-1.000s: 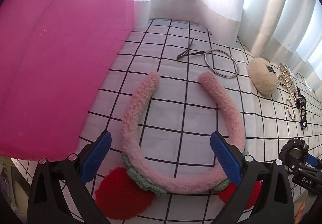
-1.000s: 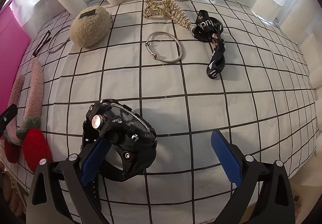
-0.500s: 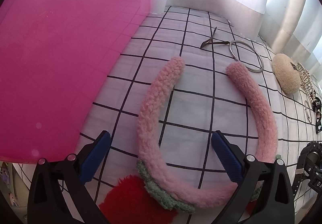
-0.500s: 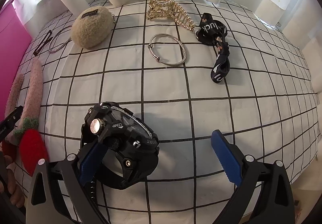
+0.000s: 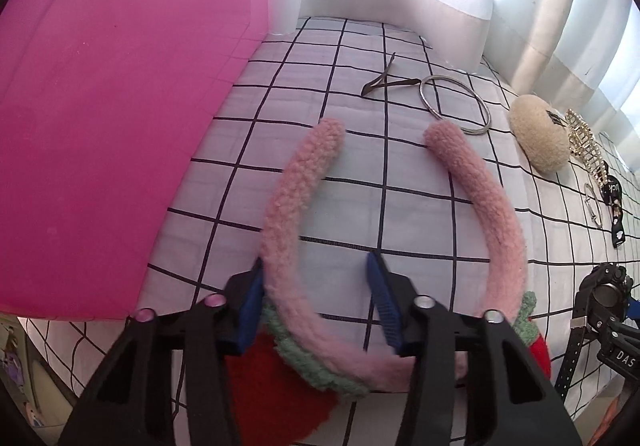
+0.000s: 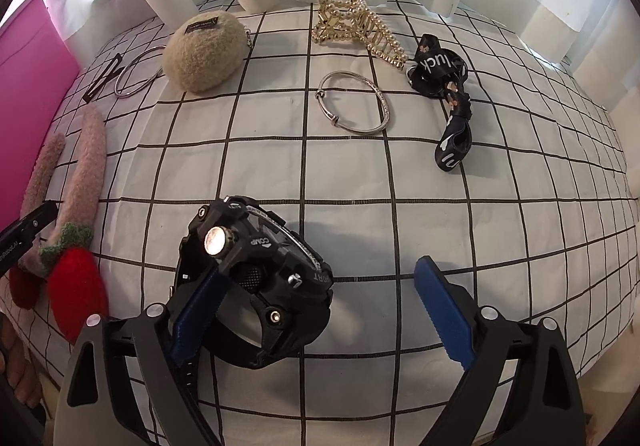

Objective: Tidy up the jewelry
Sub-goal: 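Close the right gripper on the watch while the left gripper grasps the headband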

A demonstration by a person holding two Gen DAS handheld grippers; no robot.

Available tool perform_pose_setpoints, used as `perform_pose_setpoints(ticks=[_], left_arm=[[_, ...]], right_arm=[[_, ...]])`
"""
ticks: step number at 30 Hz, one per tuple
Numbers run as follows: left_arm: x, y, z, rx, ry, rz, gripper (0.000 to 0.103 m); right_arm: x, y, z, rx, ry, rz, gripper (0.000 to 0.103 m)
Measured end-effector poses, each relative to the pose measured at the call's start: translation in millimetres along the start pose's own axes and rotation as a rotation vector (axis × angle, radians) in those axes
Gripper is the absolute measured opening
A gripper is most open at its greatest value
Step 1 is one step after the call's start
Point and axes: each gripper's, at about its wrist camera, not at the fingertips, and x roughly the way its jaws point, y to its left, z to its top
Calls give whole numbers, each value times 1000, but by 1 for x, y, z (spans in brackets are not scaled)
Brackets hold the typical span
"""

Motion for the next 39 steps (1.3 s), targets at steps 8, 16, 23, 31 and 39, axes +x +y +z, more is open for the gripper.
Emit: perform_pose_setpoints(ticks=[8, 16, 23, 31, 39], left_arm=[[-1, 5, 1, -33, 32, -77, 9], [-33, -2, 1, -22, -29, -132, 8], [-67, -7, 9, -4, -102, -144, 8], [-108, -9, 26, -10, -182, -163, 9], [-160, -4, 59, -50, -281, -204, 9]], right_arm=[[-13, 0, -5, 16, -18, 61, 30], [-34, 0, -10, 16, -86, 103, 29], [-53, 0, -4, 10, -136, 118, 29], [-90, -5, 10, 5, -208, 122, 29], [-146, 2, 39, -34, -325, 152, 29]])
